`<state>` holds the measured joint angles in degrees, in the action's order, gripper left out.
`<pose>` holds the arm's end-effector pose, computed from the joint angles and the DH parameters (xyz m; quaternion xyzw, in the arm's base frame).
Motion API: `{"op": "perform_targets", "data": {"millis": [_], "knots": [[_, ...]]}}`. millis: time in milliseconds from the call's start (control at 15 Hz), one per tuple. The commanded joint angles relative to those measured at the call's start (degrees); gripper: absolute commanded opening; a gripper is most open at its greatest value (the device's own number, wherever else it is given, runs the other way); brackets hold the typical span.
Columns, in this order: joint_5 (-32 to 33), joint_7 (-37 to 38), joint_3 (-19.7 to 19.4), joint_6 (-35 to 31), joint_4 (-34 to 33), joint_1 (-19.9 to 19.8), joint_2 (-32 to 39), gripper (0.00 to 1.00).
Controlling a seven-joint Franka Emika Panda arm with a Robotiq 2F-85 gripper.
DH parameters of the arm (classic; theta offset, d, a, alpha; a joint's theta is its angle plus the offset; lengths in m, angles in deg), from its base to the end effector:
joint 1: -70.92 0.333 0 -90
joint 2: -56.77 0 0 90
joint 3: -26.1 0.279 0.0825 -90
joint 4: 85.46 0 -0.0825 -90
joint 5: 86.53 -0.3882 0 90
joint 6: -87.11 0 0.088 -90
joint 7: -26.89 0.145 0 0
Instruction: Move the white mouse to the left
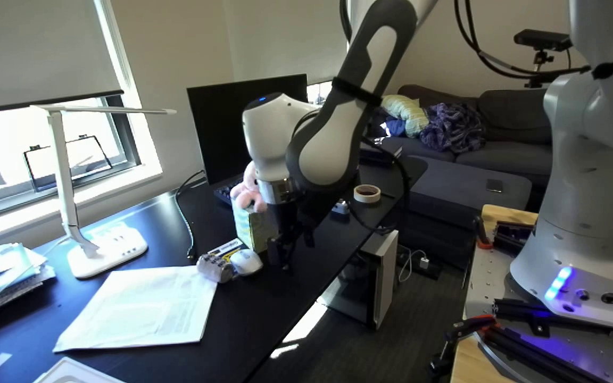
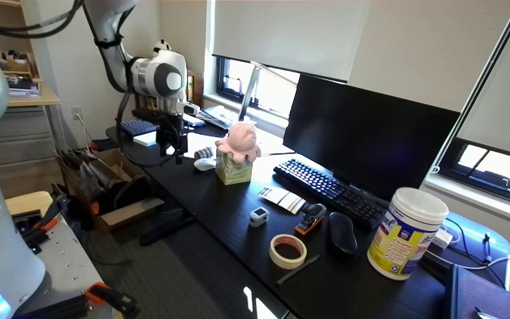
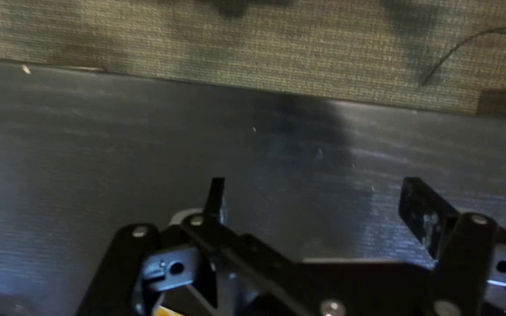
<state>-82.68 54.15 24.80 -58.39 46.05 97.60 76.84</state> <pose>0.4549 0.2140 0.1112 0.9983 0.0128 -0.0380 0.0428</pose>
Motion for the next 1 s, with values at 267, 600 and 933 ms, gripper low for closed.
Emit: {"op": "perform_targets", "data": {"millis": [267, 600, 933], "knots": [[5.79, 13.42, 2.74, 2.73, 21.78, -7.89, -27.57, 1.0], [4.13, 8.82, 3.31, 6.48, 27.8, -19.4, -44.41, 1.0], [2.36, 7.87, 5.71, 5.87, 27.08, -22.13, -44.0, 1.0]]}}
